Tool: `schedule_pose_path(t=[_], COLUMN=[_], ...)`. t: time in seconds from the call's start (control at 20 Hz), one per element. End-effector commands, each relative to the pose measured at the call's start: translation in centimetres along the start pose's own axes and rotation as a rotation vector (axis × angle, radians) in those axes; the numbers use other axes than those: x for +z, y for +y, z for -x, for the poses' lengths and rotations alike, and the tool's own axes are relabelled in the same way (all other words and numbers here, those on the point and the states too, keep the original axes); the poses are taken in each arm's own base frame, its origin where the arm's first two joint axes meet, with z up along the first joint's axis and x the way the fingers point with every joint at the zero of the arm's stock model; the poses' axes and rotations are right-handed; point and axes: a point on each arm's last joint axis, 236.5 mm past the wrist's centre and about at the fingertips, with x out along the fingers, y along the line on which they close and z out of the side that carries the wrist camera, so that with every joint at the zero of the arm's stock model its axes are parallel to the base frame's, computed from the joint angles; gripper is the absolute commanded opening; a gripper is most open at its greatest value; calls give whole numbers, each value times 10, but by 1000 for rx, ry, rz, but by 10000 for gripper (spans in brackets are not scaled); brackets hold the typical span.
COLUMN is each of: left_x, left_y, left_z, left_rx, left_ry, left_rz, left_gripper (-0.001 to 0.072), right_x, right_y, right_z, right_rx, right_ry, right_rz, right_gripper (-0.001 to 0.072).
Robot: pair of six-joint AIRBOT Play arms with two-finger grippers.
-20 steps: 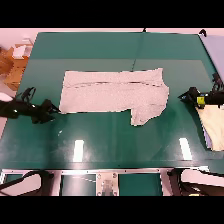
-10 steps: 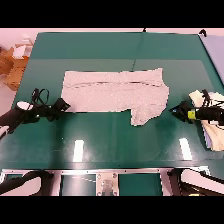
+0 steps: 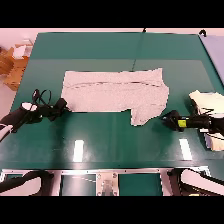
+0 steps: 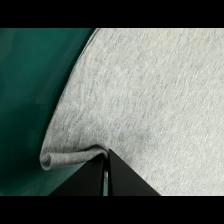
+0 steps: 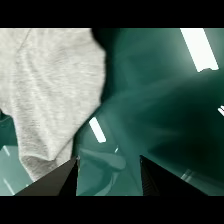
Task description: Fold the shirts.
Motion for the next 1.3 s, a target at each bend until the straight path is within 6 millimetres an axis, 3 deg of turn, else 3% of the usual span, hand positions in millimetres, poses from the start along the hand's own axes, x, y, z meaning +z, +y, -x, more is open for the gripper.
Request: schedule_pose_path(t=[0.0,0.15,0.3,0.4,0.45,0.6,0.7,0.9,1.1,1.25], left_x=[-8,-10,-13,-15,-15,-4,3,-11,-43,-39], left_y=[0,-1,-2,-5,-8,-17,-7,14,21,4], left_z=[0,0,1,2,5,26,49,96,124,130], left_rx=[-1,-4,-7,-11,-12,1,48,170,210,163], left_ry=[33,43,55,72,87,127,129,167,276,256], left_rz=[-21,-24,-41,-61,-84,-160,-157,-247,-280,-276], left_gripper=[25,25,24,23,23,23,22,22,23,22], right_x=[3,14,35,37,34,29,27,10,-11,2], right_y=[1,11,22,36,40,37,25,7,9,33], right_z=[-29,-48,-44,-40,-38,-24,-6,30,62,76], right_rx=[-35,-28,-17,9,17,-24,-102,-248,-320,-287], right_ry=[-25,-37,-65,-47,-28,-14,-24,-14,-13,-92], right_rz=[21,36,61,94,116,152,168,155,181,221], right_gripper=[452,364,325,50,13,11,10,9,9,9])
